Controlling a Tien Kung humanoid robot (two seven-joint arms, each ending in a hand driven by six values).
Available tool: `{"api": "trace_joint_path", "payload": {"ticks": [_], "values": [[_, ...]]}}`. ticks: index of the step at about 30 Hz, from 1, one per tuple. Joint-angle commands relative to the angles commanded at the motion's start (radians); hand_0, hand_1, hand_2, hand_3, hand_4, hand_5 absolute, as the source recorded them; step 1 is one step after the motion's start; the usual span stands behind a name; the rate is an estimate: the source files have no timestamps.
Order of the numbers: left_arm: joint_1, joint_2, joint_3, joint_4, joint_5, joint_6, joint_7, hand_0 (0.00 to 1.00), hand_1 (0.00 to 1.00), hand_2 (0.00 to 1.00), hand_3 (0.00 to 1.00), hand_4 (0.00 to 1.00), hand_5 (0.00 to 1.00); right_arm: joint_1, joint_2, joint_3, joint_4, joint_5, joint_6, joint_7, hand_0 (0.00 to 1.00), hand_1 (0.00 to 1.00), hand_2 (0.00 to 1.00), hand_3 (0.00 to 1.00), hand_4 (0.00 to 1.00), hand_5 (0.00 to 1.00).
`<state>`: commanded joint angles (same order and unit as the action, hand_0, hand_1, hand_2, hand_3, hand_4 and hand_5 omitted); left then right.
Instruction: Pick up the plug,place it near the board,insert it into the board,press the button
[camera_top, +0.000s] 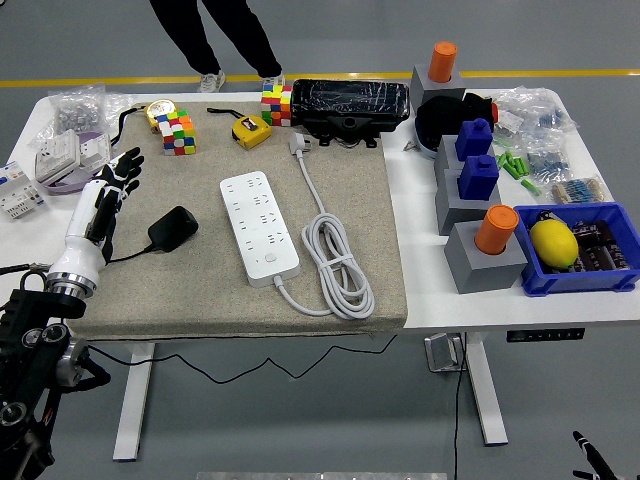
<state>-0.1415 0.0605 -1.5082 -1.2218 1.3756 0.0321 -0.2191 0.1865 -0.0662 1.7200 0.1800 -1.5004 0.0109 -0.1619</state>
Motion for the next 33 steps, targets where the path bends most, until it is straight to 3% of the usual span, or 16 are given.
{"api": "trace_joint_path", "payload": {"ticks": [33], "values": [[-0.008,0.006,0.008,-0.004,0.006,0.005,-0.003,0.919,0.933,0.912,0.905,0.998,0.998,0.003,-0.001,-0.004,0.0,0.0,-0.001,-0.002,0.785,0.741,0.726,0.78,0.998,0.992]]}}
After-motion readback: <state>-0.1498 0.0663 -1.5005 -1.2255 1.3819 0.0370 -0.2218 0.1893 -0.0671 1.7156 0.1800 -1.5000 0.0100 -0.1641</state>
